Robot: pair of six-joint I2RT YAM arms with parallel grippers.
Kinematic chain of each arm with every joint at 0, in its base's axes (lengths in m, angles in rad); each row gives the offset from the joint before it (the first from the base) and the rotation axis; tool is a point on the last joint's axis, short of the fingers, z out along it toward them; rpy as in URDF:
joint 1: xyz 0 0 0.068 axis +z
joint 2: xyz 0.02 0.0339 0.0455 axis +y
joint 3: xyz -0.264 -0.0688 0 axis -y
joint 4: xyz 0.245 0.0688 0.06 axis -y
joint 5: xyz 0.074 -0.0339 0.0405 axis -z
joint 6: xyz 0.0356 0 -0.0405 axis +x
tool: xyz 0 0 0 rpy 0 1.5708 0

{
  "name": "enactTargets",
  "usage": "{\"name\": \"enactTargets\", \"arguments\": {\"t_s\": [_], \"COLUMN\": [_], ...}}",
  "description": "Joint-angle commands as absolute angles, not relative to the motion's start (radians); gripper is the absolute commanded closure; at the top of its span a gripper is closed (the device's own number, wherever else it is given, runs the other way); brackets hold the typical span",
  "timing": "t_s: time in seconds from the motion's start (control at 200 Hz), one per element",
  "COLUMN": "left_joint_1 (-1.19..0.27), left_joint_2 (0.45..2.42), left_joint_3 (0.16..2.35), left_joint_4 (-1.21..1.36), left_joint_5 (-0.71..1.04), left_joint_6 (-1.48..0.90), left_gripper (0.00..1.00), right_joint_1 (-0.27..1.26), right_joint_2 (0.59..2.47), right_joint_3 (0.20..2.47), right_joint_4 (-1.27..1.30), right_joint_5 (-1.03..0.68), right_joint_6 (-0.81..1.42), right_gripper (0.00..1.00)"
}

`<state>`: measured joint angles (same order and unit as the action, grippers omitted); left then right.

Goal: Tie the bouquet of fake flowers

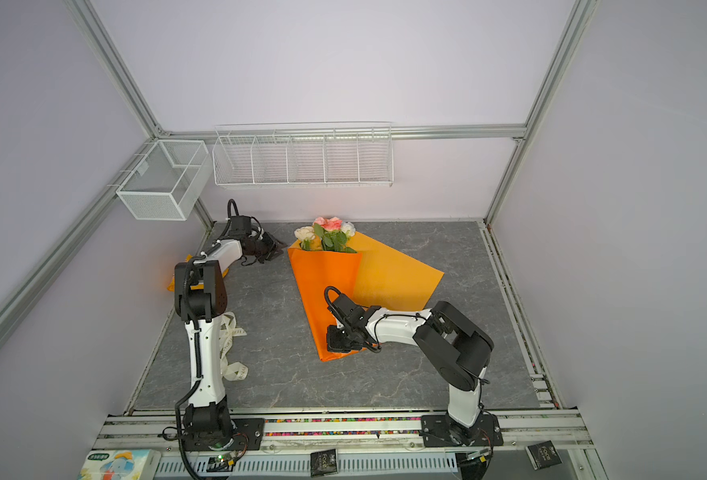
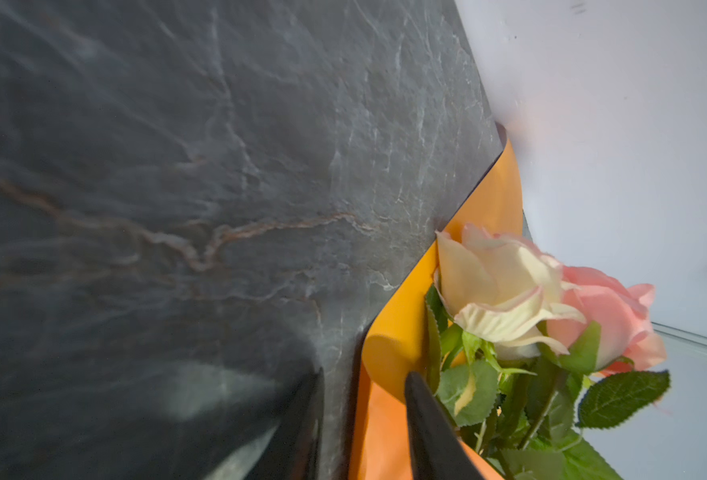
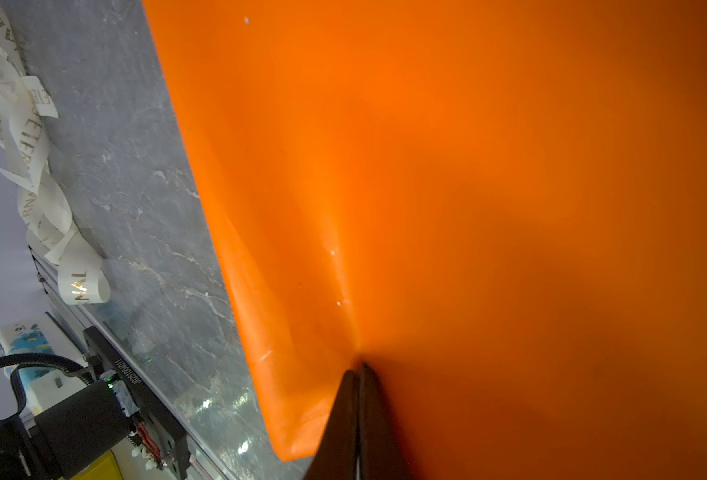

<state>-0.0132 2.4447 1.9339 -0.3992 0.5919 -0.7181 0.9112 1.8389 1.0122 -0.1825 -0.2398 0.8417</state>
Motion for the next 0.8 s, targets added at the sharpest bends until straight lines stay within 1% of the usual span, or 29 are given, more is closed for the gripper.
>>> {"name": "enactTargets", "arguments": {"t_s": [0.0, 0.115, 0.19, 0.28, 0.36, 0.405, 0.46, 0.555, 0.64, 0.795], "left_joint_1": [-0.020, -0.057, -0.105, -0.197, -0.285, -0.332, -0.383, -0.452, -0.507, -0.593], "left_joint_2": [2.294, 2.072, 1.936, 1.817, 1.742, 1.719, 1.709, 1.724, 1.760, 1.780], "left_joint_3": [1.867, 1.664, 1.517, 1.357, 1.224, 1.153, 1.088, 0.985, 0.965, 0.963], "left_joint_4": [-0.451, -0.416, -0.375, -0.353, -0.318, -0.279, -0.257, -0.129, -0.080, -0.055], "left_joint_5": [0.570, 0.522, 0.527, 0.558, 0.560, 0.561, 0.551, 0.575, 0.595, 0.614], "left_joint_6": [-0.679, -0.666, -0.669, -0.681, -0.702, -0.722, -0.741, -0.813, -0.848, -0.841], "left_gripper": [0.63, 0.61, 0.61, 0.65, 0.69, 0.70, 0.71, 0.73, 0.73, 0.74], "right_joint_1": [0.912, 0.911, 0.910, 0.911, 0.909, 0.907, 0.904, 0.895, 0.866, 0.773], "right_joint_2": [1.905, 1.897, 1.886, 1.867, 1.838, 1.809, 1.765, 1.671, 1.575, 1.336], "right_joint_3": [0.989, 0.996, 0.994, 0.995, 1.001, 1.000, 0.999, 0.986, 0.941, 0.800], "right_joint_4": [-0.251, -0.244, -0.223, -0.197, -0.190, -0.179, -0.186, -0.259, -0.324, -0.429], "right_joint_5": [-0.213, -0.216, -0.223, -0.231, -0.224, -0.223, -0.204, -0.125, -0.067, 0.008], "right_joint_6": [0.858, 0.860, 0.862, 0.863, 0.859, 0.858, 0.856, 0.857, 0.869, 0.894], "right_gripper": [0.93, 0.93, 0.91, 0.89, 0.84, 0.82, 0.77, 0.74, 0.69, 0.59]}}
